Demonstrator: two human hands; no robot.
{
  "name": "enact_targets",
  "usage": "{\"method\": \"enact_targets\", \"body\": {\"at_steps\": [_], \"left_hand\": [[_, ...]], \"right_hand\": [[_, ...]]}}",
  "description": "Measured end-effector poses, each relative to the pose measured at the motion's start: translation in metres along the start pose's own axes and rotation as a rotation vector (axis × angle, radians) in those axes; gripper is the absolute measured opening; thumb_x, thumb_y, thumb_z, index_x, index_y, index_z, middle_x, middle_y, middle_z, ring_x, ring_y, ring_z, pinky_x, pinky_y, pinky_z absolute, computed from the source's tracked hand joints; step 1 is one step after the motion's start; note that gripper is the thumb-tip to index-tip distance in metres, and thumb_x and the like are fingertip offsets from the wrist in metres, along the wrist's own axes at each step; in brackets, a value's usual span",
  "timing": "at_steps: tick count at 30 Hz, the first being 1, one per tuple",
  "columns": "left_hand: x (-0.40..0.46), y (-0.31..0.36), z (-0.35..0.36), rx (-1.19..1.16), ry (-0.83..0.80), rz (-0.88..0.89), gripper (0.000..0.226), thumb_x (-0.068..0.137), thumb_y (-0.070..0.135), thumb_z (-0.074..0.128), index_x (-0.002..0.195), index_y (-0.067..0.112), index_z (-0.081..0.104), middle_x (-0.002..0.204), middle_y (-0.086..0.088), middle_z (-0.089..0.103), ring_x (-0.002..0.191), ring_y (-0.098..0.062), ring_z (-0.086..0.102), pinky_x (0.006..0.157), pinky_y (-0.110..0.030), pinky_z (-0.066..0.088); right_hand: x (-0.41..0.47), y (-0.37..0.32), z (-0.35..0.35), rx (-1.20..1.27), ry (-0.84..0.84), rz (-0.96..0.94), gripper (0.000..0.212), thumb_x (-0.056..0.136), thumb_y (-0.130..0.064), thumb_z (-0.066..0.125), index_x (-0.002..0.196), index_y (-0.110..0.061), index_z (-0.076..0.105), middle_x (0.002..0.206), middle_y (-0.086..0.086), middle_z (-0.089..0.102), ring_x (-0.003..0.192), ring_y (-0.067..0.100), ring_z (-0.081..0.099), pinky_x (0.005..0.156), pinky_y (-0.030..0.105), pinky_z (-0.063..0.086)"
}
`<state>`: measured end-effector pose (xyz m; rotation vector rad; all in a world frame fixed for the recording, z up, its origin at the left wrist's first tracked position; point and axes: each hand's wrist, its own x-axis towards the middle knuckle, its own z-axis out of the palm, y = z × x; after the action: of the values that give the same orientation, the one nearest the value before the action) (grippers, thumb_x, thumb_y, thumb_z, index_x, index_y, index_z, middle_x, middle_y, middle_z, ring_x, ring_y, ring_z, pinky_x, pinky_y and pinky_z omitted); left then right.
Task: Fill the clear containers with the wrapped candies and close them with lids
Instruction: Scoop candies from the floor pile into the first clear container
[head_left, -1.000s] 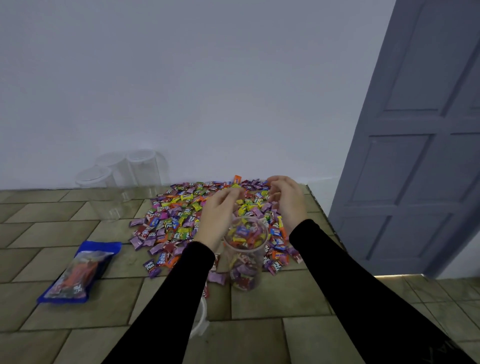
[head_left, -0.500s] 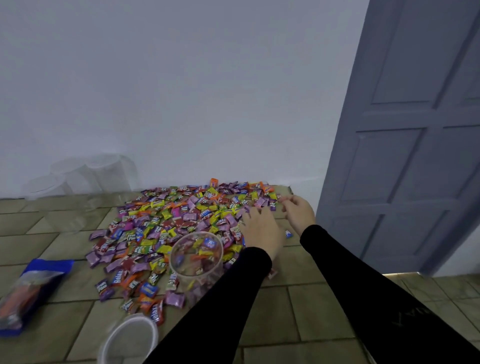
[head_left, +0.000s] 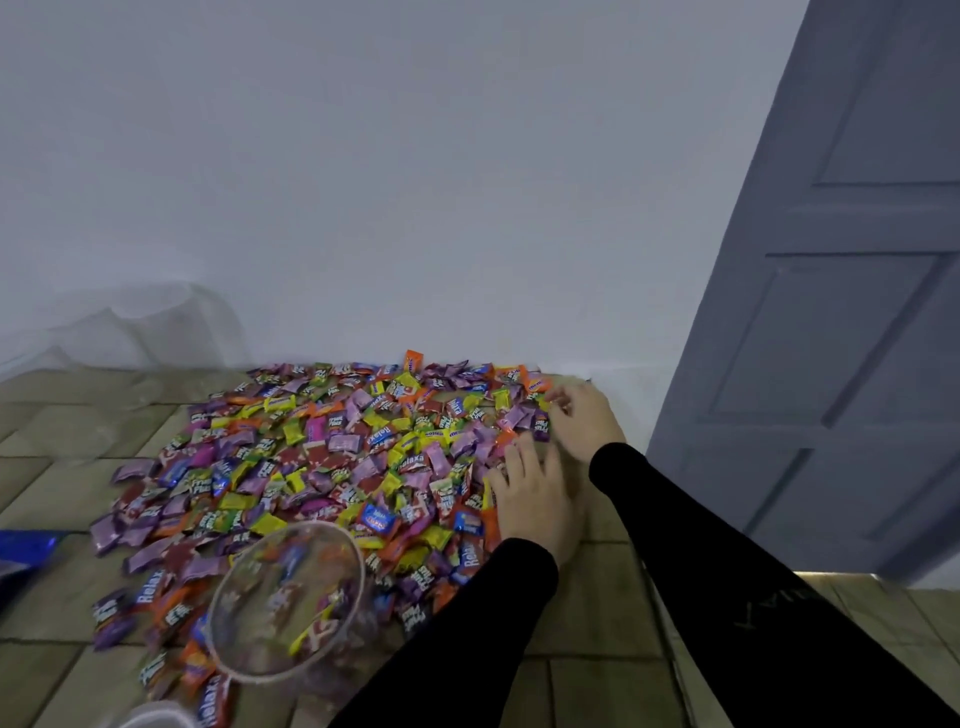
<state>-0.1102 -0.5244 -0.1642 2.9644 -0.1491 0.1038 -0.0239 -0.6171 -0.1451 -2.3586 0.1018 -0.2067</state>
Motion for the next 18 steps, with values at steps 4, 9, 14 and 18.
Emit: {"method": "enact_targets", "body": {"at_steps": [4, 9, 14, 18], "left_hand": [[0.022, 0.006, 0.013, -0.04, -0.033, -0.023, 0.067, 0.076, 0.063, 0.03, 0.106, 0.022, 0.075, 0.111, -0.01, 0.071, 0.097, -0.032, 0.069, 0.072, -0.05, 0.056], [0.047, 0.005, 0.024, 0.059, 0.076, -0.074, 0.062, 0.076, 0.066, 0.057, 0.117, 0.021, 0.069, 0.122, -0.008, 0.067, 0.109, -0.03, 0.064, 0.081, -0.05, 0.053], [0.069, -0.003, 0.036, 0.046, 0.19, -0.165, 0.05, 0.067, 0.044, 0.076, 0.111, 0.019, 0.073, 0.112, -0.01, 0.07, 0.099, -0.031, 0.067, 0.07, -0.046, 0.054], [0.077, -0.011, 0.039, -0.002, 0.201, -0.185, 0.052, 0.066, 0.039, 0.058, 0.111, 0.018, 0.072, 0.108, -0.012, 0.069, 0.092, -0.031, 0.066, 0.066, -0.043, 0.052]], "right_hand": [[0.03, 0.01, 0.008, -0.185, -0.006, -0.09, 0.026, 0.095, -0.028, 0.047, 0.116, -0.021, 0.061, 0.122, 0.007, 0.05, 0.117, 0.025, 0.047, 0.103, 0.041, 0.04], [0.059, 0.021, 0.021, -0.414, -0.062, -0.204, 0.044, 0.095, -0.044, 0.045, 0.136, -0.026, 0.044, 0.135, 0.007, 0.04, 0.126, 0.025, 0.036, 0.105, 0.04, 0.034], [0.075, 0.026, 0.038, -0.419, -0.129, -0.318, 0.05, 0.095, -0.051, 0.039, 0.141, -0.029, 0.037, 0.145, -0.001, 0.035, 0.131, 0.023, 0.035, 0.107, 0.044, 0.03], [0.079, 0.028, 0.048, -0.395, -0.095, -0.378, 0.045, 0.097, -0.045, 0.043, 0.139, -0.029, 0.044, 0.138, -0.001, 0.045, 0.125, 0.023, 0.04, 0.103, 0.037, 0.033]]}}
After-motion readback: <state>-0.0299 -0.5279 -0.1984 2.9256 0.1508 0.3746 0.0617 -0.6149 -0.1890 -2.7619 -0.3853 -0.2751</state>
